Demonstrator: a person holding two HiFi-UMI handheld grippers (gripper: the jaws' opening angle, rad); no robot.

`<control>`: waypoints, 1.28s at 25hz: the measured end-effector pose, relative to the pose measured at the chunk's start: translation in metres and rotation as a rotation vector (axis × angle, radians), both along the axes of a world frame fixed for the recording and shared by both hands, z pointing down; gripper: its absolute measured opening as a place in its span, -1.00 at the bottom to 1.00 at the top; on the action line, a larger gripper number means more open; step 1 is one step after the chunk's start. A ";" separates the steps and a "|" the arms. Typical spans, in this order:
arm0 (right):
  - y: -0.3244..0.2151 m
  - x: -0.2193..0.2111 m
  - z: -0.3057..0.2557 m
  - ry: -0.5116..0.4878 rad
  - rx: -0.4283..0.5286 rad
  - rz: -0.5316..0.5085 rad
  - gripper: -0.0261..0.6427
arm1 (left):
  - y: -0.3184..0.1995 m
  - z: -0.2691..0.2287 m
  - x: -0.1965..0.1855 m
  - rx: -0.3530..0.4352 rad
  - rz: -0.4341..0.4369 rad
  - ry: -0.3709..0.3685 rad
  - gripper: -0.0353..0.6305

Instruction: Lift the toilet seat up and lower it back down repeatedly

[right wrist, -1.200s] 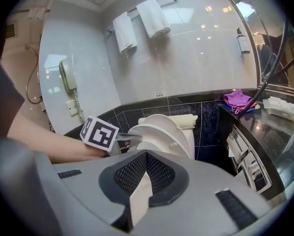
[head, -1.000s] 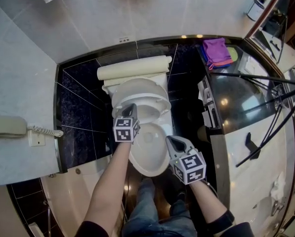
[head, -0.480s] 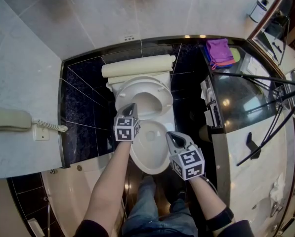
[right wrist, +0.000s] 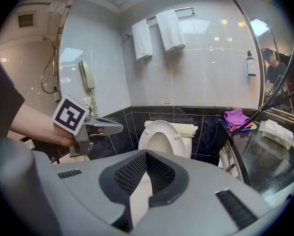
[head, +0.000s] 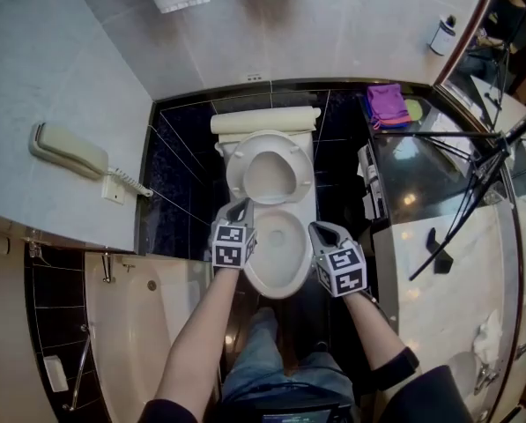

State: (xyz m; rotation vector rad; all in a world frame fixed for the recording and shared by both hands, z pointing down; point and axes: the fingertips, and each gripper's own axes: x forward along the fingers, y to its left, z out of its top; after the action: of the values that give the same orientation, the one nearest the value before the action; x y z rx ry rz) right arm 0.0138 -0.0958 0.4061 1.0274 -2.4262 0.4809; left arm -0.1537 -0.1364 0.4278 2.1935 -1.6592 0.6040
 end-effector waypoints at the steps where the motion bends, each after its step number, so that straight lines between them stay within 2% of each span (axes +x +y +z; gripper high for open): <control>1: 0.008 0.004 -0.004 0.006 0.007 -0.012 -0.87 | 0.016 -0.010 0.003 0.007 -0.001 -0.006 -0.92; 6: 0.039 0.023 -0.027 0.018 0.049 -0.059 -0.87 | 0.087 -0.057 0.014 0.050 -0.038 -0.010 -0.92; 15: 0.119 0.069 -0.051 0.017 0.052 -0.076 -0.87 | 0.210 -0.107 0.041 0.096 -0.092 0.026 -0.92; 19: 0.137 0.083 -0.060 0.004 0.054 -0.068 -0.87 | 0.238 -0.121 0.044 0.129 -0.102 0.021 -0.92; 23: 0.152 0.092 -0.061 -0.001 0.053 -0.064 -0.87 | 0.261 -0.120 0.049 0.124 -0.113 0.022 -0.92; 32: 0.162 0.110 -0.050 0.010 0.037 -0.048 -0.87 | 0.276 -0.116 0.059 0.124 -0.099 0.004 -0.92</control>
State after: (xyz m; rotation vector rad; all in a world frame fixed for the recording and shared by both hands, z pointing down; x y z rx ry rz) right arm 0.1234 0.0660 0.3565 0.9816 -2.4535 0.4158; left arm -0.0950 0.1397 0.3122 2.1786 -1.8365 0.4816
